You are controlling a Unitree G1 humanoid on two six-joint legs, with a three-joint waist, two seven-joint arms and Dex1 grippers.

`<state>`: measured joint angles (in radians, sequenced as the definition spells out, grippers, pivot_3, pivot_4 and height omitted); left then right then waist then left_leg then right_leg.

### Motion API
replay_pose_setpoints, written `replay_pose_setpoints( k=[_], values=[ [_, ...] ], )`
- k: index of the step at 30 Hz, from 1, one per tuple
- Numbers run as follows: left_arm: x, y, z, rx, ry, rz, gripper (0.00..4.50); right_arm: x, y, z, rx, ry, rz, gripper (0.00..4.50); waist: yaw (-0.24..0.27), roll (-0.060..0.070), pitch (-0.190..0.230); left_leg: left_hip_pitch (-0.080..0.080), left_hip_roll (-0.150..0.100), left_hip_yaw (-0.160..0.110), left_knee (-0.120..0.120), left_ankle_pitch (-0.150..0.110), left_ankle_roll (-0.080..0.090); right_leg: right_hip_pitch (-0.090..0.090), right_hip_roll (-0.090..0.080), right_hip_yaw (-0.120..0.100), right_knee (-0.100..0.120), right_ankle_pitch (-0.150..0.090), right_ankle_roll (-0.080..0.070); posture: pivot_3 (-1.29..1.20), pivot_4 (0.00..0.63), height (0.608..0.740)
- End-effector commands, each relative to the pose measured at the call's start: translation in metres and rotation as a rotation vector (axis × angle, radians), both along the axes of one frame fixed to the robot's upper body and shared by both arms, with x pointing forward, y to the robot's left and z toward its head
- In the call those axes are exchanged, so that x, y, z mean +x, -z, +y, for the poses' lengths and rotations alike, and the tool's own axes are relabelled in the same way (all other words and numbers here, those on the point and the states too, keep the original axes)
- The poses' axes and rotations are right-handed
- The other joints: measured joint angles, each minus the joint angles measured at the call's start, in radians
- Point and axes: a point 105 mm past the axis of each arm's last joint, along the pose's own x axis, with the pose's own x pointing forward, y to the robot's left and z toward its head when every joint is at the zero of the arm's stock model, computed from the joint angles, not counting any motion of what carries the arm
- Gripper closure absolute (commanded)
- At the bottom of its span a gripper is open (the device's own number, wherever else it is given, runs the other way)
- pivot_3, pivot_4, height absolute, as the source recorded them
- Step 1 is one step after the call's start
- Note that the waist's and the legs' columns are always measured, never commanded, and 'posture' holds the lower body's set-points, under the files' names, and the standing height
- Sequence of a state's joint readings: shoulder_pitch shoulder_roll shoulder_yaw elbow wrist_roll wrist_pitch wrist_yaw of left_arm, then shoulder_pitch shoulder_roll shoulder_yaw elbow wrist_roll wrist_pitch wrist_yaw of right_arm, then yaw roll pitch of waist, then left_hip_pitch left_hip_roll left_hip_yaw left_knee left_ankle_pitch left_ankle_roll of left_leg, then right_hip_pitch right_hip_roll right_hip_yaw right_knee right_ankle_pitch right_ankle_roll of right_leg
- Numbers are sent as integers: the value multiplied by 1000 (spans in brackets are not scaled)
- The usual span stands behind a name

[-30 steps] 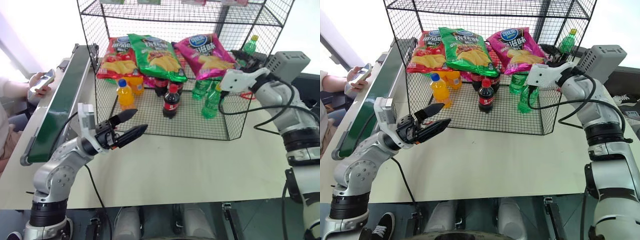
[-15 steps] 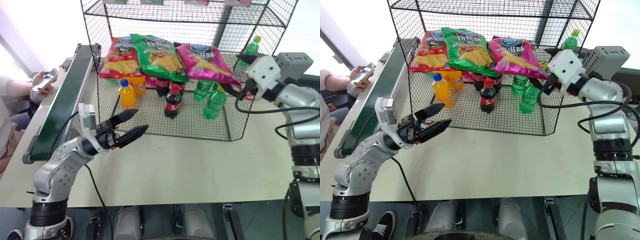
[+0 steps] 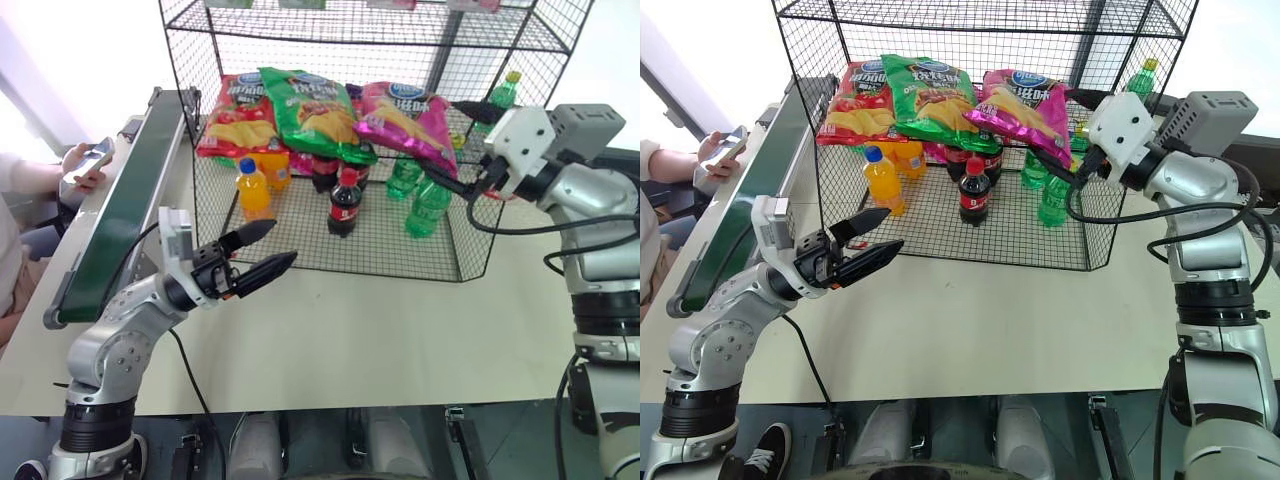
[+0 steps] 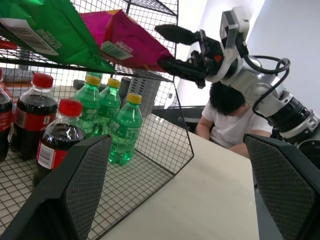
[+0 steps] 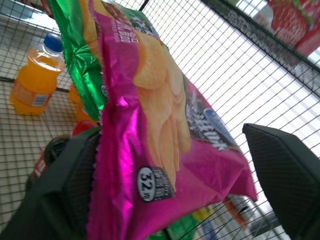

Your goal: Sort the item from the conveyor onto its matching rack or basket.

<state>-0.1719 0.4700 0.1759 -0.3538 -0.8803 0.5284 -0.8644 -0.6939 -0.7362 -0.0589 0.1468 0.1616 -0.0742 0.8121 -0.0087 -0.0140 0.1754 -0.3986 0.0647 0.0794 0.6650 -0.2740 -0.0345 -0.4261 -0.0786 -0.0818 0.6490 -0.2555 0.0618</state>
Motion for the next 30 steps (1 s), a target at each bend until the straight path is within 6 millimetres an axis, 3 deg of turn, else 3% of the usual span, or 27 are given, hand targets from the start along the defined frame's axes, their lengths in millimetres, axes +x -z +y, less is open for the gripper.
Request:
replay_pose_setpoints(
  k=[1,6,13,16,20,22,27,30],
  values=[
    [-2,-8,3,-7,-16,-42,0,-2,-8,2,-29,-14,-52,1824,-1,0,0,0,0,0,0,0,0,0,0,0,0,0,0,0,150,740],
    [-2,-9,3,0,-20,-50,0,2,-11,0,-69,24,-107,4479,-3,0,0,0,0,0,0,0,0,0,0,0,0,0,0,0,150,740],
    [1,-9,4,-2,-28,-51,0,14,-16,-12,-146,130,-203,4479,-3,0,0,0,0,0,0,0,0,0,0,0,0,0,0,0,150,740],
    [2,-9,3,5,-29,-53,0,16,-15,-3,-117,96,-199,4479,-4,0,0,0,0,0,0,0,0,0,0,0,0,0,0,0,150,740],
    [2,-9,3,9,-32,-56,0,20,-3,-1,-353,107,-273,4479,-4,0,0,0,0,0,0,0,0,0,0,0,0,0,0,0,150,740],
    [2,-9,3,8,-34,-55,0,20,1,1,-391,87,-280,4479,-3,0,0,0,0,0,0,0,0,0,0,0,0,0,0,0,150,740],
    [1,-8,6,21,-48,-60,0,14,3,-3,-293,28,-216,4479,-3,0,0,0,0,0,0,0,0,0,0,0,0,0,0,0,150,740],
    [1,-7,6,16,-49,-54,0,8,1,-6,-285,-11,-199,3218,-3,0,0,0,0,0,0,0,0,0,0,0,0,0,0,0,150,740]
  ],
)
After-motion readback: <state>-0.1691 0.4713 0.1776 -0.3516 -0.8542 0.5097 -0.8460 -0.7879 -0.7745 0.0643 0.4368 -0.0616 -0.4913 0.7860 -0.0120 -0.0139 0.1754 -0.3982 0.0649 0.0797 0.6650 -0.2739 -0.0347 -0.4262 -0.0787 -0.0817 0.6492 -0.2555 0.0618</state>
